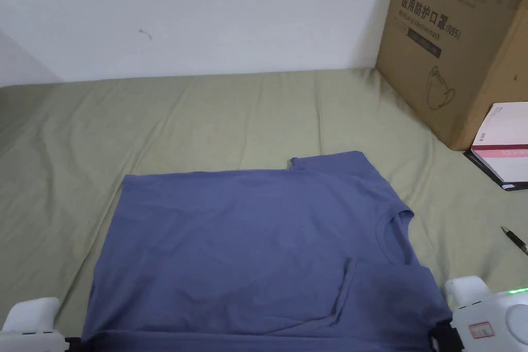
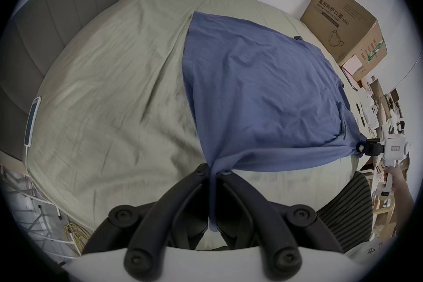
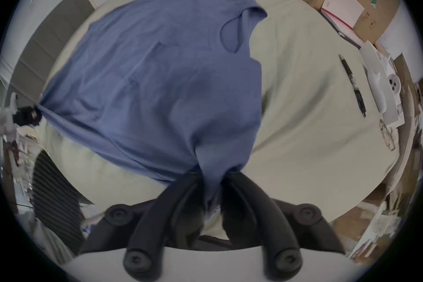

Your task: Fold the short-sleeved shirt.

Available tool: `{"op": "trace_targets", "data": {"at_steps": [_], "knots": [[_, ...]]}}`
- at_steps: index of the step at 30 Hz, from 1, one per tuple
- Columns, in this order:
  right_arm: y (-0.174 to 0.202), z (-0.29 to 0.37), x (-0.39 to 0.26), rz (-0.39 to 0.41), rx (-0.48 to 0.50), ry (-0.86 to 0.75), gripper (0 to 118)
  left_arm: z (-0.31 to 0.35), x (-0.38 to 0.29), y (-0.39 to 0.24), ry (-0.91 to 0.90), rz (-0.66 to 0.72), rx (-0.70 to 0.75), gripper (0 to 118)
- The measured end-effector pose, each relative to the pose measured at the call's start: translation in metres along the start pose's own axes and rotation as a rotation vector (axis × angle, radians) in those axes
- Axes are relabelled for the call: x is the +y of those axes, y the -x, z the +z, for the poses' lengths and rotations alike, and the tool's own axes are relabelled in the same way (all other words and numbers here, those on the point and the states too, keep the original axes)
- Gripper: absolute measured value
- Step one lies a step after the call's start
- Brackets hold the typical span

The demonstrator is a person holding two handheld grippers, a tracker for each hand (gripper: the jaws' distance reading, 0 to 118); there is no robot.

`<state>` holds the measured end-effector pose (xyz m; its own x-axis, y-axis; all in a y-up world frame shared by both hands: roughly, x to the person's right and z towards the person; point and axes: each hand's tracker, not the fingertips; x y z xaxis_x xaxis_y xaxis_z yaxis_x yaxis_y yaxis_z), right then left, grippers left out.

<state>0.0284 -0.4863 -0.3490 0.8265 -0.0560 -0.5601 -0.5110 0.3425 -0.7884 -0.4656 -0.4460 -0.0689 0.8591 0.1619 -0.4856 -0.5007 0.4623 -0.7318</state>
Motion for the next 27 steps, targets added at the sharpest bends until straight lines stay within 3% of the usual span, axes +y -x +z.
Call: {"op": "trace_targets", "data": {"at_steps": [3,4,7,11,17,22,27], "knots": [[-0.014,0.019,-0.006,-0.116,0.118,-0.073,7,-0.004,0.001,0.008,0.002,0.007,-0.015,4],[-0.015,0.025,-0.008,-0.128,0.118,-0.094,6,-0.002,0.001,0.01,0.001,0.014,-0.022,4],[-0.01,0.044,-0.013,-0.077,0.099,-0.125,6,0.003,0.0,0.016,-0.003,0.02,-0.036,4],[-0.009,0.056,-0.022,-0.074,0.106,-0.118,6,0.02,-0.008,0.012,-0.011,0.021,-0.051,3],[-0.003,0.077,-0.031,-0.15,0.152,-0.181,6,0.033,-0.006,0.01,-0.025,0.013,-0.063,4],[-0.006,0.094,0.002,-0.212,0.201,-0.308,6,0.05,0.028,0.005,-0.144,0.047,-0.125,4],[-0.018,0.068,0.066,-0.321,0.211,-0.369,6,0.02,0.086,0.0,-0.207,0.059,-0.092,4]]}}
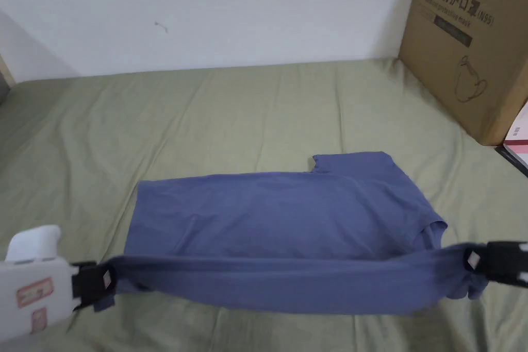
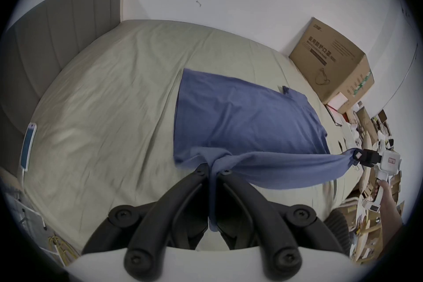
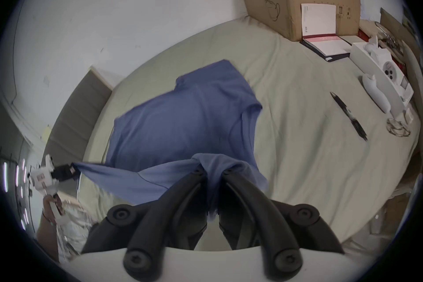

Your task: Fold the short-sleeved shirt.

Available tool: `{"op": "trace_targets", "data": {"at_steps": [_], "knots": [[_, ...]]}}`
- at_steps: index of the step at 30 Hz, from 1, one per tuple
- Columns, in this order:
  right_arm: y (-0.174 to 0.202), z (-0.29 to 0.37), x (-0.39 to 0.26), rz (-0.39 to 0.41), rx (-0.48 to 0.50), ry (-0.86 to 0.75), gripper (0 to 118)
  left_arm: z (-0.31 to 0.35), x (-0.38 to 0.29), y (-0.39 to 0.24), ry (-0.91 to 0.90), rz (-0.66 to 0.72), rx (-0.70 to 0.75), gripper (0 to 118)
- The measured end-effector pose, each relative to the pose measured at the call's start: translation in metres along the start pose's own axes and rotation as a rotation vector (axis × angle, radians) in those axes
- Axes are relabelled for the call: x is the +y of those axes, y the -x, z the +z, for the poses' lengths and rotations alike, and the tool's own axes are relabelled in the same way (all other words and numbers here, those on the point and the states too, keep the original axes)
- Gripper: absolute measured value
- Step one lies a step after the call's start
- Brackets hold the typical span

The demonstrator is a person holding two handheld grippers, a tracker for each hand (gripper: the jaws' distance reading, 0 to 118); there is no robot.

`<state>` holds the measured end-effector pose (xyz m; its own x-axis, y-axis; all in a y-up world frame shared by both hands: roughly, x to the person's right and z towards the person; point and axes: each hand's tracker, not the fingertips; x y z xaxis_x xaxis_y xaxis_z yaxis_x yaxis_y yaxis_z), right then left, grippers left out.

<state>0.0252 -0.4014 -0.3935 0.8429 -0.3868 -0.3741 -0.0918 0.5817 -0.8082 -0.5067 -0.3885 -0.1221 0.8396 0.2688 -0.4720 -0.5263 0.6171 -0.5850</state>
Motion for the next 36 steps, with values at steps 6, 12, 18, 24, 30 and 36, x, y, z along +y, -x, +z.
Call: {"op": "trace_targets", "data": {"at_steps": [6,12,18,24,30,36], "knots": [[-0.004,-0.097,0.055,-0.064,-0.065,0.073,6,-0.091,0.048,0.008,0.074,0.049,0.043,4],[-0.004,-0.174,0.061,-0.008,-0.232,0.191,67,-0.162,0.053,0.023,0.205,0.062,0.11,98],[-0.003,-0.187,0.048,-0.003,-0.235,0.251,101,-0.178,0.03,0.027,0.267,-0.023,0.155,102],[0.008,-0.117,0.048,0.044,-0.221,0.083,101,-0.106,0.045,0.018,0.051,0.108,0.038,102],[0.026,-0.014,0.005,0.037,-0.057,-0.208,94,-0.004,0.011,-0.016,-0.322,0.006,0.0,90],[0.04,0.036,-0.046,0.019,0.007,-0.41,0,0.046,-0.039,-0.047,-0.462,-0.102,0.039,0]]}}
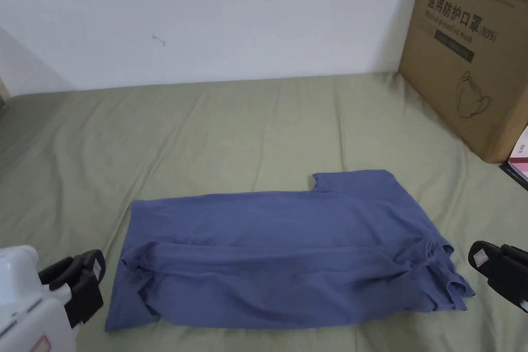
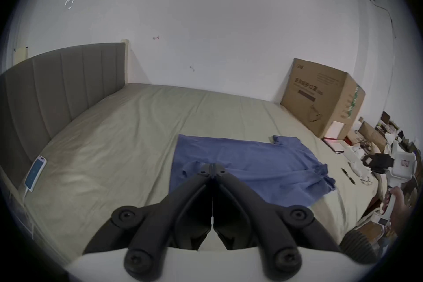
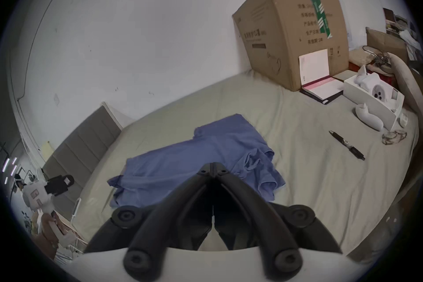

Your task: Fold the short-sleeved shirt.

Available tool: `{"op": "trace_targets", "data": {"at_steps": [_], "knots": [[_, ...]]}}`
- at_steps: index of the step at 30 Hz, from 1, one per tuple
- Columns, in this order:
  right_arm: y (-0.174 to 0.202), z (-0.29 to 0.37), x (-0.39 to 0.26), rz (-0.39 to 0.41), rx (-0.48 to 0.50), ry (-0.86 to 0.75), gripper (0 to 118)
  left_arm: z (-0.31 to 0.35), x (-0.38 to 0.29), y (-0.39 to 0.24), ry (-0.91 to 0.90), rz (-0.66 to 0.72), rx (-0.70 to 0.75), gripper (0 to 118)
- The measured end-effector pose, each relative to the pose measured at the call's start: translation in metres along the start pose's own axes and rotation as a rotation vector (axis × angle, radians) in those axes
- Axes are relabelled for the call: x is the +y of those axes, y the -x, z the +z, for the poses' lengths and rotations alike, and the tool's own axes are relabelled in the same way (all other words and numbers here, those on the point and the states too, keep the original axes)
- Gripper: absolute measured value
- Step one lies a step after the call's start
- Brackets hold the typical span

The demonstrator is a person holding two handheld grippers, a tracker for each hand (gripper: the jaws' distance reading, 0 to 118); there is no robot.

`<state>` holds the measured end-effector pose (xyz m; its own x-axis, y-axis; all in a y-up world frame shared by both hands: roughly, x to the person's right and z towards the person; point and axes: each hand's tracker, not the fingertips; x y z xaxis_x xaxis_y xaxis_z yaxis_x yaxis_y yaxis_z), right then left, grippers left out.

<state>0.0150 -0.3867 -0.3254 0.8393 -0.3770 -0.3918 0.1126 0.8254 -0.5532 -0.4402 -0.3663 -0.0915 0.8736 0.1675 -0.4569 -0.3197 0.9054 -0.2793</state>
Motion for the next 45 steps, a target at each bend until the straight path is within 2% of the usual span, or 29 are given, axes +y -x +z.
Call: {"op": "trace_targets", "data": {"at_steps": [2,5,7,8,9,11,12,14,19,22,23,24,26,27,28,29,30,32,33,34,35,36,38,40,43,45], "knots": [[0.0,0.003,0.0,-0.018,0.067,0.007,0,0.003,-0.001,0.004,0.006,0.017,-0.057,0],[0.006,0.001,0.004,0.011,0.046,0.013,0,-0.004,0.013,0.006,0.033,0.021,-0.029,0],[0.007,-0.002,0.008,0.008,0.057,0.03,0,-0.027,0.023,0.011,0.15,0.051,-0.01,1],[0.009,-0.003,0.01,0.001,0.061,0.033,0,-0.047,0.027,0.018,0.269,0.062,0.018,5],[0.009,-0.004,0.011,-0.01,0.067,0.034,0,-0.067,0.026,0.026,0.367,0.069,0.035,18],[0.01,-0.005,0.01,-0.036,0.086,0.043,0,-0.102,0.014,0.041,0.522,0.117,0.016,93],[0.01,-0.007,0.01,-0.045,0.096,0.053,0,-0.116,0.007,0.049,0.554,0.143,0.011,93],[0.01,-0.011,0.008,-0.05,0.104,0.079,0,-0.144,-0.013,0.061,0.641,0.165,0.036,117],[0.009,-0.019,0.001,-0.055,0.1,0.14,0,-0.19,-0.044,0.069,0.688,0.031,0.19,114],[0.01,-0.025,0.0,-0.048,0.088,0.168,0,-0.217,-0.074,0.08,0.809,0.028,0.231,118],[0.011,-0.027,-0.001,-0.042,0.084,0.174,0,-0.222,-0.085,0.084,0.833,0.054,0.207,118],[0.011,-0.028,-0.001,-0.038,0.082,0.179,0,-0.221,-0.084,0.081,0.778,0.072,0.161,118],[0.011,-0.032,0.0,-0.03,0.078,0.185,0,-0.215,-0.079,0.077,0.771,0.054,0.204,117],[0.009,-0.033,0.0,-0.028,0.076,0.185,0,-0.217,-0.078,0.074,0.792,0.041,0.212,108],[0.006,-0.036,0.001,-0.03,0.076,0.187,0,-0.209,-0.073,0.07,0.788,0.021,0.205,82],[0.001,-0.039,0.002,-0.036,0.075,0.193,0,-0.199,-0.062,0.064,0.718,-0.042,0.154,45],[-0.003,-0.043,0.004,-0.038,0.073,0.201,0,-0.19,-0.053,0.058,0.662,-0.123,0.163,5],[-0.014,-0.052,0.007,-0.036,0.021,0.218,0,-0.175,-0.044,0.045,0.591,-0.19,0.098,0],[-0.022,-0.059,0.01,-0.045,0.011,0.227,10,-0.168,-0.039,0.041,0.569,-0.191,0.068,0],[-0.029,-0.068,0.014,-0.057,-0.006,0.252,56,-0.168,-0.032,0.041,0.595,-0.159,0.055,0],[-0.041,-0.084,0.018,-0.061,-0.056,0.315,96,-0.169,-0.028,0.042,0.617,-0.122,0.027,0],[-0.047,-0.098,0.022,-0.066,-0.1,0.368,111,-0.167,-0.025,0.043,0.616,-0.093,0.025,0],[-0.062,-0.131,0.021,-0.076,-0.165,0.472,111,-0.164,-0.018,0.047,0.592,-0.07,0.044,0],[-0.076,-0.162,0.019,-0.068,-0.187,0.542,111,-0.162,-0.013,0.052,0.574,-0.049,0.061,0],[-0.091,-0.204,0.005,-0.028,-0.256,0.717,110,-0.164,-0.013,0.059,0.586,-0.022,0.086,0],[-0.091,-0.218,-0.005,0.049,-0.27,0.768,98,-0.165,-0.019,0.058,0.608,-0.032,0.091,0]]}}
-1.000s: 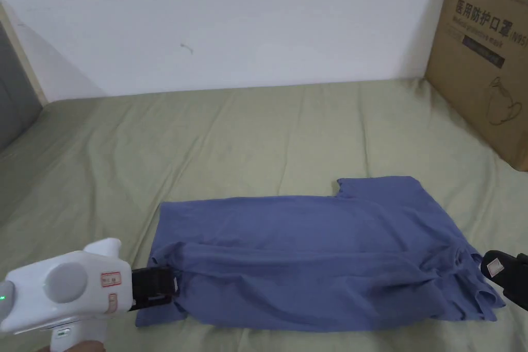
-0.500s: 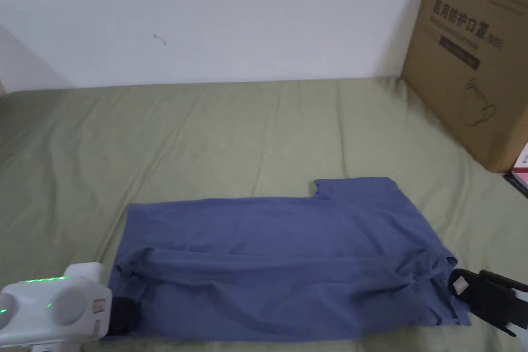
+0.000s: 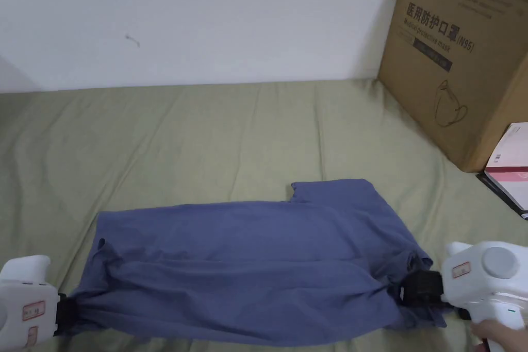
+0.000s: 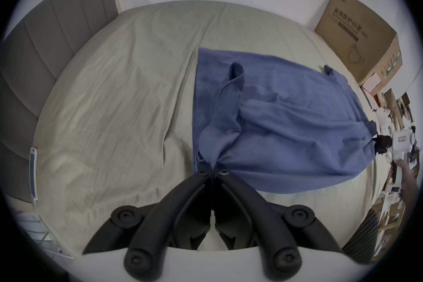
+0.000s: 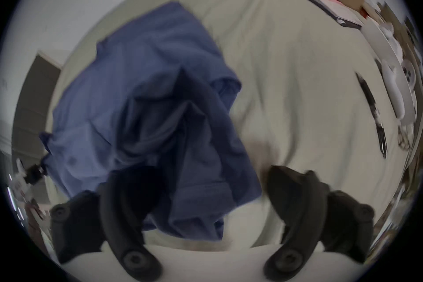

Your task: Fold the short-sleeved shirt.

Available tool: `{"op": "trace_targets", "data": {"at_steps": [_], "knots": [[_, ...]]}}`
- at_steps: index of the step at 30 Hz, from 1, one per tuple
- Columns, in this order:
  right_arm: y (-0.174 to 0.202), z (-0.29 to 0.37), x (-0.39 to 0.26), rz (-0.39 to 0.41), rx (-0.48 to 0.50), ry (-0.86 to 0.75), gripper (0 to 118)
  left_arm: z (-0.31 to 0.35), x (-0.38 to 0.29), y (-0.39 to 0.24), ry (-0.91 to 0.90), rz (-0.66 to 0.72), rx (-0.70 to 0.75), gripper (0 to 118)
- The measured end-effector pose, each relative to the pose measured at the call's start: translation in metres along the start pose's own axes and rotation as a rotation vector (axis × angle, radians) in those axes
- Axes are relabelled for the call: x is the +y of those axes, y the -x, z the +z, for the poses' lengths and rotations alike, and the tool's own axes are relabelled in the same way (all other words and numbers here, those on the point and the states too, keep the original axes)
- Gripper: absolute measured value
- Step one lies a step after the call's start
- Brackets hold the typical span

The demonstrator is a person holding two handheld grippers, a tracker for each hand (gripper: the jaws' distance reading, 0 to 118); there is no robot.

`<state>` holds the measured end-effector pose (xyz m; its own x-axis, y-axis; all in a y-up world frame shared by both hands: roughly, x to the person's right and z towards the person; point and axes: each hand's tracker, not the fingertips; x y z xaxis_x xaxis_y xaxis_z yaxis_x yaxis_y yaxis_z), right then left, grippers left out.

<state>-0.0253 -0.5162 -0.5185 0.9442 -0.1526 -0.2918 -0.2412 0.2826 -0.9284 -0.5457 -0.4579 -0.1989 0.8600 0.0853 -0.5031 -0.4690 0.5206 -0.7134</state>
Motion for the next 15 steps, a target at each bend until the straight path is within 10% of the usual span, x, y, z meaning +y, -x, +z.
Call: {"op": "trace_targets", "data": {"at_steps": [3,5,7,15], "knots": [[0.008,0.007,-0.008,0.092,-0.023,-0.067,74,-0.007,-0.004,-0.003,0.037,-0.037,0.025,0],[0.012,0.018,-0.009,0.149,-0.102,-0.112,9,-0.006,-0.004,-0.002,0.041,-0.028,0.02,0],[0.014,0.032,-0.013,0.132,0.061,-0.117,8,0.0,-0.003,-0.002,0.032,-0.012,0.009,0],[0.002,0.097,-0.032,0.101,0.121,-0.241,8,0.059,0.003,0.007,-0.073,0.014,-0.052,0]]}}
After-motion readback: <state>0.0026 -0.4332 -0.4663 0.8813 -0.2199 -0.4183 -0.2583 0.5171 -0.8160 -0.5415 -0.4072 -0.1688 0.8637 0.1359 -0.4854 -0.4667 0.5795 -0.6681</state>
